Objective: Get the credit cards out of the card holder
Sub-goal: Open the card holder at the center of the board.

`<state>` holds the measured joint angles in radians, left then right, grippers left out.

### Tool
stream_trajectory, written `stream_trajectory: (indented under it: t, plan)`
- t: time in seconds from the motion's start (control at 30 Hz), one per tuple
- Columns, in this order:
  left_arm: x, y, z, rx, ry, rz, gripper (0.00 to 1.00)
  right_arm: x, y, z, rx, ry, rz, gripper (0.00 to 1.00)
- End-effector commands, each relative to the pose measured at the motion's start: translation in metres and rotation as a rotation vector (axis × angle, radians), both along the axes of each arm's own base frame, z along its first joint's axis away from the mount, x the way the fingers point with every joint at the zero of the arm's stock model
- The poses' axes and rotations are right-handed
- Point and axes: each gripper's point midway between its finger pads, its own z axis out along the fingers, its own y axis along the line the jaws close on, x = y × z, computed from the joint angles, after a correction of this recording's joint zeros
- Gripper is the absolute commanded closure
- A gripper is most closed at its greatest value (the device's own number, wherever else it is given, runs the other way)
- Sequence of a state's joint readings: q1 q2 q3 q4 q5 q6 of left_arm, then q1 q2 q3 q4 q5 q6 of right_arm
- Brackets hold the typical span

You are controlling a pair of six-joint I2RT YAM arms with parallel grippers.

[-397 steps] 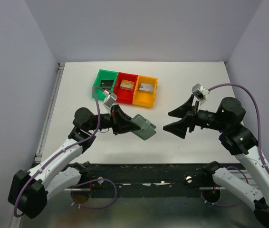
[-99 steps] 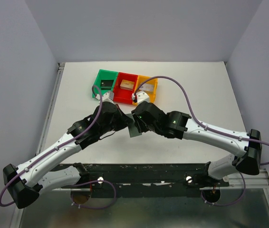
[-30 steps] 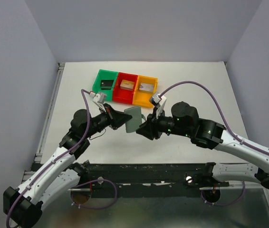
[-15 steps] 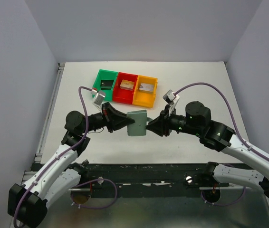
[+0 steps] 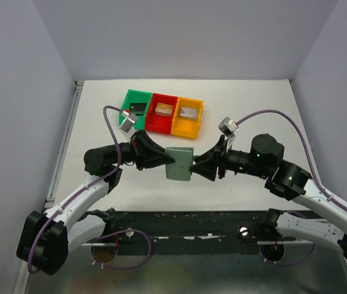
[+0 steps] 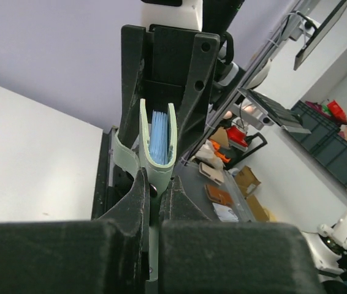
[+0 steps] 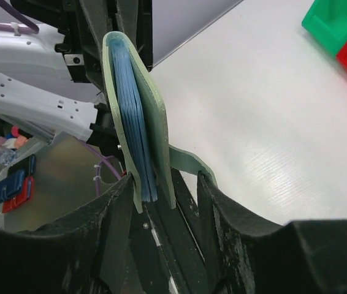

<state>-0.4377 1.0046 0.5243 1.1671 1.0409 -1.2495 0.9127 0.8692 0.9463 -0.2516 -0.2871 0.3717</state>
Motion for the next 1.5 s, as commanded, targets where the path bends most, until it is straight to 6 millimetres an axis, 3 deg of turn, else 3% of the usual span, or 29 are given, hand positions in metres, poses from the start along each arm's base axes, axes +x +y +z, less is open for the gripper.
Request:
stream_trajectory:
  t: [0.0,0.33,0.97,1.47]
  plan:
    - [-0.027,0.009,0.019,-0.055,-0.125,-0.089,1.00,0.002,-0.006,0.005,0.032,-0.016,-0.012,0.45]
    - [-0.026,0.008,0.019,-0.052,-0.124,-0.092,1.00,0.003,-0.010,0.007,0.060,-0.005,-0.023,0.44]
    - [-0.019,0.007,0.017,-0.052,-0.110,-0.059,1.00,-0.013,0.010,0.023,0.154,0.018,0.126,0.37]
    - [-0.020,0.008,0.022,-0.067,-0.111,-0.055,1.00,-0.008,0.013,0.011,0.117,0.051,0.106,0.40]
